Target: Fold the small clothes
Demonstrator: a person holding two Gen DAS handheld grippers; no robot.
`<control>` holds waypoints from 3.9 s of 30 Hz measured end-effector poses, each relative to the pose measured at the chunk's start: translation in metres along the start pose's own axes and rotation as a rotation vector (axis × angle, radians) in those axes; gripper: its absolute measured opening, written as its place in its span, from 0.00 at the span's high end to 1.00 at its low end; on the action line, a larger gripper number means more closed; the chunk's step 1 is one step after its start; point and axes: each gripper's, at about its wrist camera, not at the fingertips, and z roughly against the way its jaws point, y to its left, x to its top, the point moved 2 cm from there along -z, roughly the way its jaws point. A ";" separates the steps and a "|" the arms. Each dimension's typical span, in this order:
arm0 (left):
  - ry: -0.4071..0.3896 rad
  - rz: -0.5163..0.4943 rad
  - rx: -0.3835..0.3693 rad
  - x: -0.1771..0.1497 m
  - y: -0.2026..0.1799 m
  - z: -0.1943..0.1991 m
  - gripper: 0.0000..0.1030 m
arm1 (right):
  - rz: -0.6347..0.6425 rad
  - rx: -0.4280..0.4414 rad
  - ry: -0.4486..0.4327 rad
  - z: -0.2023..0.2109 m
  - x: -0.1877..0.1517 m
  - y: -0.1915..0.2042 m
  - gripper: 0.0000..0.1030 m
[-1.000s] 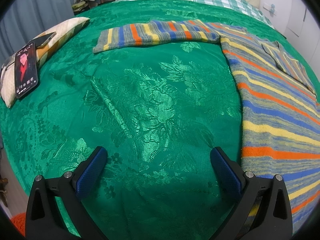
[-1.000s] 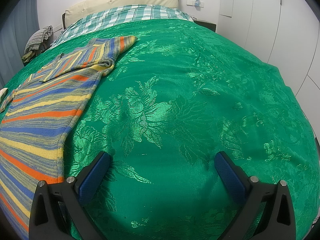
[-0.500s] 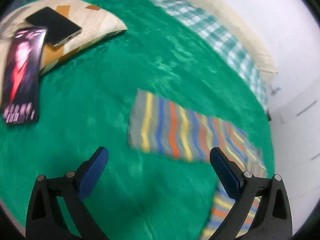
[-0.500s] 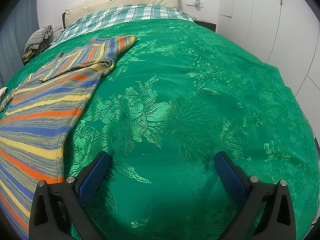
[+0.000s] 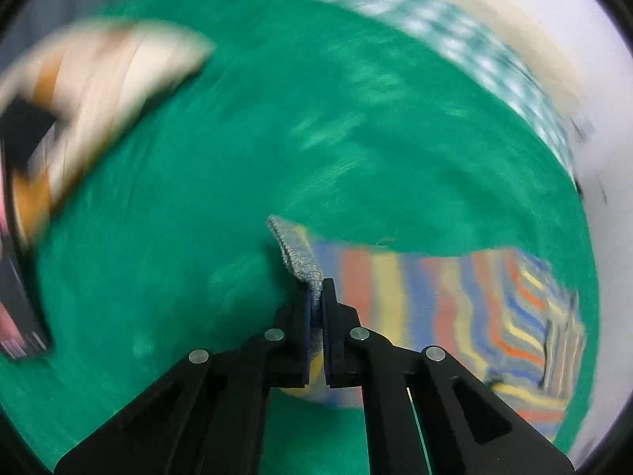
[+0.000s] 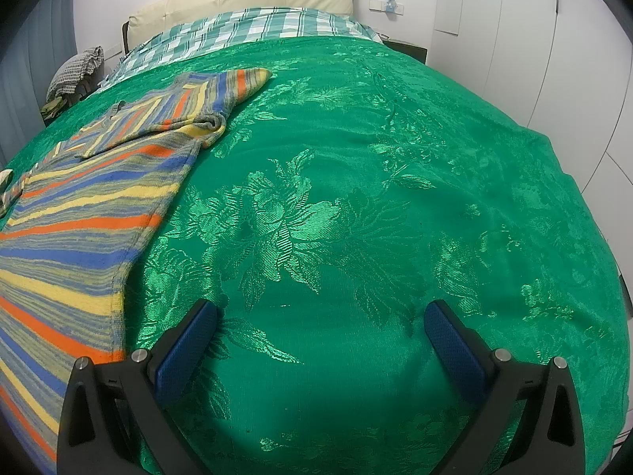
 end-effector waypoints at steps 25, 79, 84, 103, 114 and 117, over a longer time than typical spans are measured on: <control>0.001 -0.339 -0.256 -0.099 -0.201 0.059 0.10 | -0.002 0.003 -0.004 0.002 0.000 -0.001 0.00; -0.107 -0.266 0.086 -0.248 -0.048 0.025 0.00 | -0.004 -0.001 -0.014 0.002 -0.002 0.000 0.00; -0.107 -0.267 0.085 -0.248 -0.048 0.025 0.00 | -0.004 -0.001 -0.014 0.002 -0.002 0.000 0.00; -0.104 -0.271 0.090 -0.246 -0.049 0.023 0.00 | 0.249 0.229 0.117 0.067 0.109 0.063 0.06; -0.106 -0.273 0.087 -0.245 -0.047 0.022 0.00 | -0.171 0.557 0.399 -0.094 0.239 0.171 0.50; -0.103 -0.276 0.084 -0.244 -0.047 0.022 0.00 | -0.221 0.564 0.432 -0.121 0.234 0.181 0.50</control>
